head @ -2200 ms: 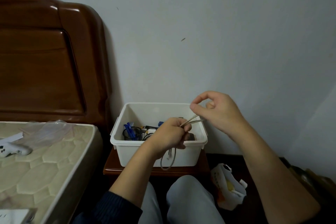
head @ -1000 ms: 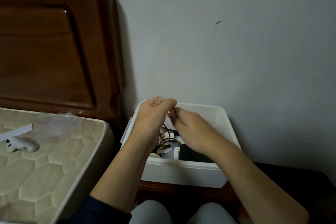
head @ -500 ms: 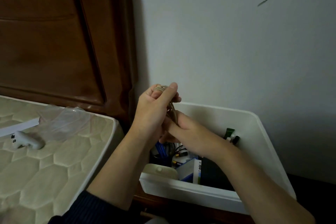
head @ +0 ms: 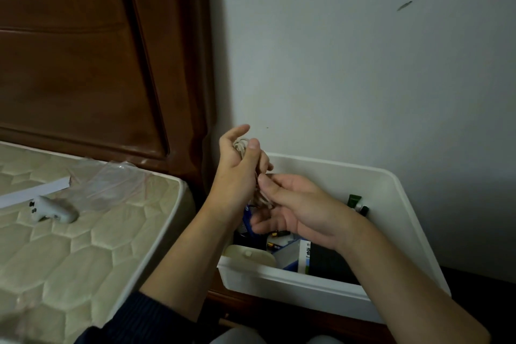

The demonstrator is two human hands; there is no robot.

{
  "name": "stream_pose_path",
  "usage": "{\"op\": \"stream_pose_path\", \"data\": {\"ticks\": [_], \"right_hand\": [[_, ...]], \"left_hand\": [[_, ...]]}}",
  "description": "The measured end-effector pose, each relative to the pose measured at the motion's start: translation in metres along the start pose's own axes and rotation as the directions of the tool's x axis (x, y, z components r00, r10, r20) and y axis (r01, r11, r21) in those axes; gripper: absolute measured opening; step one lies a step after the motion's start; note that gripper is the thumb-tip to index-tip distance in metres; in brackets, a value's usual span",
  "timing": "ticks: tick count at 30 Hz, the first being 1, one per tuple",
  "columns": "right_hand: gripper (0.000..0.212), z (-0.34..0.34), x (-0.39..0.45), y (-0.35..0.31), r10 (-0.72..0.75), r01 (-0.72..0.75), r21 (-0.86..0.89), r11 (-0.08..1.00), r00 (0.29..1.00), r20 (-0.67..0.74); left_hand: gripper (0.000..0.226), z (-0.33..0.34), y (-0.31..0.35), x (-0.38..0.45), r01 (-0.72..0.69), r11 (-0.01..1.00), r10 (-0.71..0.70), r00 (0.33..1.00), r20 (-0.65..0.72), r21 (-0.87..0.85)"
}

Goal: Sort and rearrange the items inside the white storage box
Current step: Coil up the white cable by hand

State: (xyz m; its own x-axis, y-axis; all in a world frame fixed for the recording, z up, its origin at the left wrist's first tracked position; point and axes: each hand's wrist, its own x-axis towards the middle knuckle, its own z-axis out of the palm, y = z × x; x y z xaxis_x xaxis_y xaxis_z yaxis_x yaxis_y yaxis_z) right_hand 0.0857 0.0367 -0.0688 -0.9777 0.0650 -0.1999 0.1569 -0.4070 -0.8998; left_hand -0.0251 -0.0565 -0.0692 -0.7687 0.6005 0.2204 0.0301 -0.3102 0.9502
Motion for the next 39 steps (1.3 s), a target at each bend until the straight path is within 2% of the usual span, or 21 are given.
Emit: {"op": "stream_pose_path", "data": {"ticks": [4, 9, 11, 14, 17, 19, 22, 24, 26, 28, 30, 32, 33, 36, 39], "right_hand": [[0.032, 0.004, -0.008, -0.002, -0.065, 0.061, -0.087, 0.994, 0.997, -0.046], [0.027, 0.008, -0.014, -0.002, -0.104, 0.103, -0.031, 0.994, 0.993, -0.057], [0.037, 0.009, -0.017, -0.005, -0.123, 0.128, 0.064, 0.990, 0.990, -0.076], [0.045, 0.011, -0.018, -0.008, -0.071, 0.096, 0.186, 0.978, 0.988, -0.134], [0.034, 0.010, -0.018, -0.011, -0.026, 0.078, 0.229, 0.970, 0.975, -0.222], [0.031, 0.009, -0.020, -0.014, -0.001, 0.060, 0.263, 0.963, 0.976, -0.217], [0.027, 0.004, -0.020, -0.016, 0.093, 0.000, 0.374, 0.927, 0.969, -0.230], [0.025, 0.001, -0.018, -0.015, 0.137, -0.017, 0.361, 0.932, 0.941, -0.309], [0.024, -0.004, -0.014, -0.012, 0.120, -0.019, 0.241, 0.970, 0.903, -0.413], [0.022, -0.010, -0.012, -0.008, 0.046, -0.031, 0.036, 0.999, 0.852, -0.522], [0.022, -0.016, -0.009, -0.001, -0.066, -0.102, -0.237, 0.966, 0.790, -0.609], [0.021, -0.020, -0.005, 0.008, -0.166, -0.223, -0.487, 0.844, 0.755, -0.635], [0.018, -0.020, -0.001, 0.013, -0.203, -0.281, -0.584, 0.762, 0.752, -0.627], [0.013, -0.012, 0.014, 0.025, -0.280, -0.388, -0.773, 0.501, 0.773, -0.569], [0.019, -0.008, 0.035, 0.028, -0.225, -0.492, -0.824, 0.281, 0.801, -0.555]], "left_hand": [[0.008, 0.003, 0.003, -0.007, -0.061, 0.997, 0.064, 0.997, -0.051, 0.052], [0.008, 0.007, 0.002, -0.013, -0.156, 0.979, 0.180, 0.965, -0.189, 0.135], [0.004, 0.006, 0.005, -0.014, -0.187, 0.965, 0.224, 0.951, -0.211, 0.184], [0.006, 0.005, 0.007, -0.013, -0.223, 0.941, 0.277, 0.940, -0.199, 0.253], [0.004, 0.010, 0.008, -0.018, -0.259, 0.919, 0.307, 0.943, -0.130, 0.297], [0.004, 0.012, 0.010, -0.022, -0.264, 0.928, 0.298, 0.949, -0.100, 0.261], [0.008, 0.010, 0.009, -0.025, -0.277, 0.936, 0.301, 0.949, -0.087, 0.219], [0.014, 0.007, 0.005, -0.026, -0.260, 0.922, 0.299, 0.949, -0.101, 0.286], [0.016, 0.000, -0.003, -0.025, -0.205, 0.913, 0.260, 0.959, -0.116, 0.354], [0.013, -0.012, -0.013, -0.023, -0.100, 0.893, 0.182, 0.972, -0.149, 0.439], [0.010, -0.027, -0.025, -0.022, 0.023, 0.755, 0.144, 0.969, -0.200, 0.655], [0.017, -0.041, -0.038, -0.029, 0.107, 0.586, 0.113, 0.971, -0.213, 0.803], [0.026, -0.047, -0.045, -0.033, 0.120, 0.542, 0.092, 0.975, -0.201, 0.832], [0.042, -0.056, -0.063, -0.040, 0.169, 0.538, -0.004, 0.980, -0.197, 0.826], [0.049, -0.054, -0.067, -0.038, 0.221, 0.515, -0.049, 0.972, -0.229, 0.828]]}}
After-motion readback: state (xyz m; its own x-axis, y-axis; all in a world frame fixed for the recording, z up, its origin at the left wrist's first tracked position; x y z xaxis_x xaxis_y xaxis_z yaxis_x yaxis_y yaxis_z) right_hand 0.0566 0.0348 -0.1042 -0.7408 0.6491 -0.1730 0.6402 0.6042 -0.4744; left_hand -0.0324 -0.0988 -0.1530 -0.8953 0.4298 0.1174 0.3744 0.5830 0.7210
